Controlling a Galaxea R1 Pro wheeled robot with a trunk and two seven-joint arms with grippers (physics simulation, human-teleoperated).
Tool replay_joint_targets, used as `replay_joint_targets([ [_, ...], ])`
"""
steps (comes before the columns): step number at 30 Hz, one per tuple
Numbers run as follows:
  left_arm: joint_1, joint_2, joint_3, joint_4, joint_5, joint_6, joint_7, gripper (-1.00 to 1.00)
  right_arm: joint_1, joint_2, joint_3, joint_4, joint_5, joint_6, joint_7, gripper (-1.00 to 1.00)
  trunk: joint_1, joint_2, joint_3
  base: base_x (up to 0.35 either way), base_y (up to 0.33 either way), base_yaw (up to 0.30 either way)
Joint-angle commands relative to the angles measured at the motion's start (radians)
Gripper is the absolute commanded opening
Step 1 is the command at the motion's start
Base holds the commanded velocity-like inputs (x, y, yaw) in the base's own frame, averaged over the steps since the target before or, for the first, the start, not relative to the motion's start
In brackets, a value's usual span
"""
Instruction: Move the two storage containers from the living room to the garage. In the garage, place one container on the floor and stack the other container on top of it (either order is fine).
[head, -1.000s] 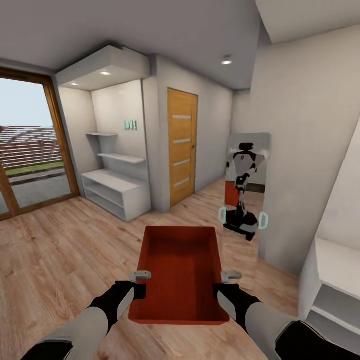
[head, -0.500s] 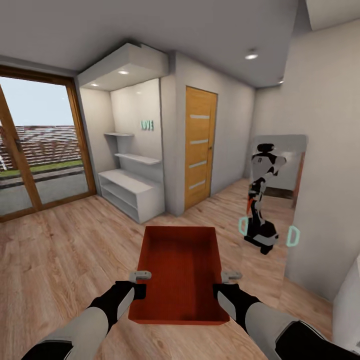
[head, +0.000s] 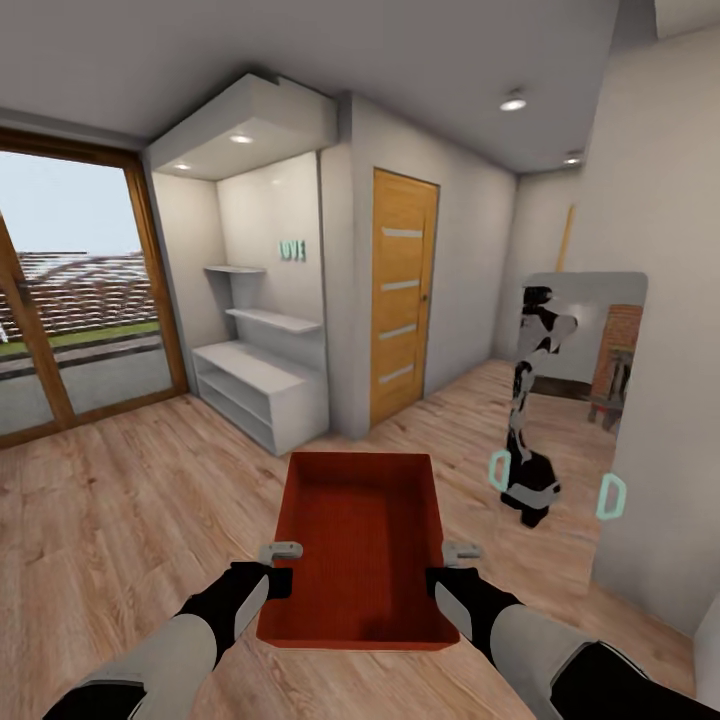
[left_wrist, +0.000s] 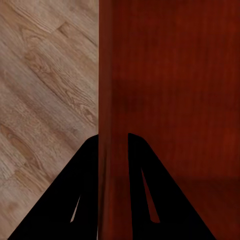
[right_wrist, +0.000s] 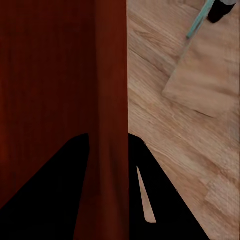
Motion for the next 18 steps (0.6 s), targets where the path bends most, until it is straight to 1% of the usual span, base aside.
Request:
replay_joint_targets([
  [1, 0.0, -0.006, 0.007, 0.0, -0.018, 0.007, 0.011, -1.0, -0.001, 0.001, 0.019, -0.003, 0.023, 0.008, -0.009, -1.0, 0.001, -0.001, -0.002, 0.321, 0.0, 0.0],
  [13, 0.0, -0.006, 0.007, 0.0, -0.018, 0.007, 0.011, -1.0, -0.001, 0.001, 0.019, -0.003, 0.022, 0.008, -0.009, -1.0, 0.001, -0.001, -0.002, 0.321, 0.0, 0.005],
  [15, 0.0, -0.006, 0.007, 0.0, -0.018, 0.007, 0.011, -1.0, -0.001, 0.001, 0.019, -0.003, 0.022, 0.007, -0.009, -1.0, 0.001, -0.001, -0.002, 0.322, 0.0, 0.124],
  [18, 0.0, -0.006, 0.007, 0.0, -0.018, 0.007, 0.011, -1.0, -0.001, 0.001, 0.019, -0.003, 0.022, 0.006, -0.009, -1.0, 0.001, -0.001, -0.002, 0.322, 0.0, 0.218],
])
